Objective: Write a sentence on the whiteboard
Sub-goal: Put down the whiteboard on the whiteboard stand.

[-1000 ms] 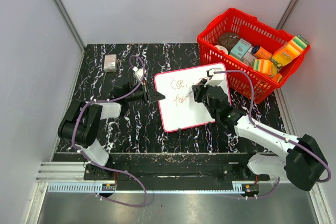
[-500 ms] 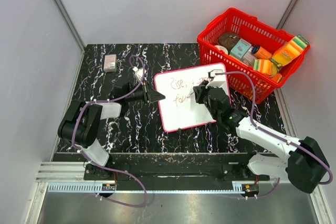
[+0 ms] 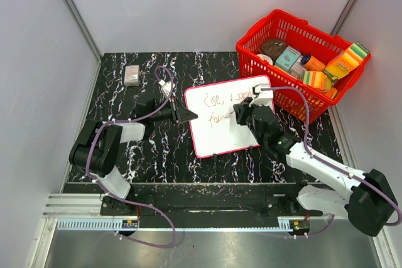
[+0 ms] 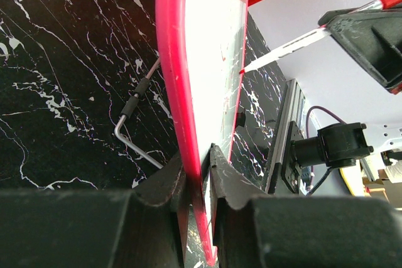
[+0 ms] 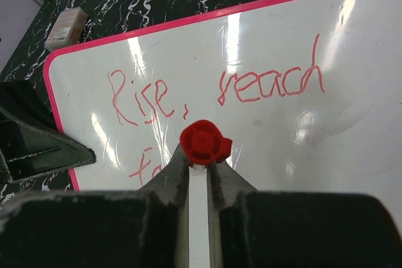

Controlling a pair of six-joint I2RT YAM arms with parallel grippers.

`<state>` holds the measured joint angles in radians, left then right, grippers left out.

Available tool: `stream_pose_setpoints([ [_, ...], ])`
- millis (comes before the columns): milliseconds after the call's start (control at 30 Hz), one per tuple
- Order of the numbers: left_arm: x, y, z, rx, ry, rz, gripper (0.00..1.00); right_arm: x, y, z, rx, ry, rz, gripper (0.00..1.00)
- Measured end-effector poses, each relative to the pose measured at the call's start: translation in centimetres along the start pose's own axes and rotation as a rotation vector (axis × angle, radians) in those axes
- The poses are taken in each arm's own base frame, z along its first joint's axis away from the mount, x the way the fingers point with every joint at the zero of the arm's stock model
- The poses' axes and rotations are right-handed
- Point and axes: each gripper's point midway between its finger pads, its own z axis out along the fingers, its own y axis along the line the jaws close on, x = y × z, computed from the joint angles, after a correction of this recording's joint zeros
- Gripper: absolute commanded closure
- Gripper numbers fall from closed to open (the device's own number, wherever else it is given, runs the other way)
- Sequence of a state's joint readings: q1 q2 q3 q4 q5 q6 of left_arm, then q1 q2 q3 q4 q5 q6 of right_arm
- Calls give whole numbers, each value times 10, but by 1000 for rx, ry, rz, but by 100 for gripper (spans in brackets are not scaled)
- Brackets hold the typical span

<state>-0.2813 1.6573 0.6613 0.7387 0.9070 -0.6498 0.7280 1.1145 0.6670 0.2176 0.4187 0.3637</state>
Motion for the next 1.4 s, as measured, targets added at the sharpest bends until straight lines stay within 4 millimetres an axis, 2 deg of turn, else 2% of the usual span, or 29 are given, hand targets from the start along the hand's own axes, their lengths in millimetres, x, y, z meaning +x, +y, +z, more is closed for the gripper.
stream_pose_setpoints([
  [267, 0, 0, 0, 1, -1, 5, 100, -25, -5, -2, -21, -27, 29, 100],
  [500, 0, -1, 0, 2, 0, 7, 100, -46, -32, 4, -46, -23, 75, 100],
  [600, 0, -1, 0, 2, 0, 7, 100, -49, -36, 3, -72, -12, 91, 100],
  [900, 0, -1, 0, 2, 0, 8, 100, -59, -28, -10, -139, -24, 110, 100],
  [1000, 0, -1, 0, 2, 0, 8, 100, -58, -28, -13, -145, -24, 109, 100],
  [1167, 0, -1, 0, 1, 0, 7, 100, -42, -30, -14, -133, 16, 103, 100],
  [1333, 0, -1, 0, 2, 0, 7, 100, -27, -5, -19, -157, 39, 48, 100],
  [1400, 0, -1, 0, 2, 0, 7, 100, -25, -2, -20, -153, 35, 35, 100],
])
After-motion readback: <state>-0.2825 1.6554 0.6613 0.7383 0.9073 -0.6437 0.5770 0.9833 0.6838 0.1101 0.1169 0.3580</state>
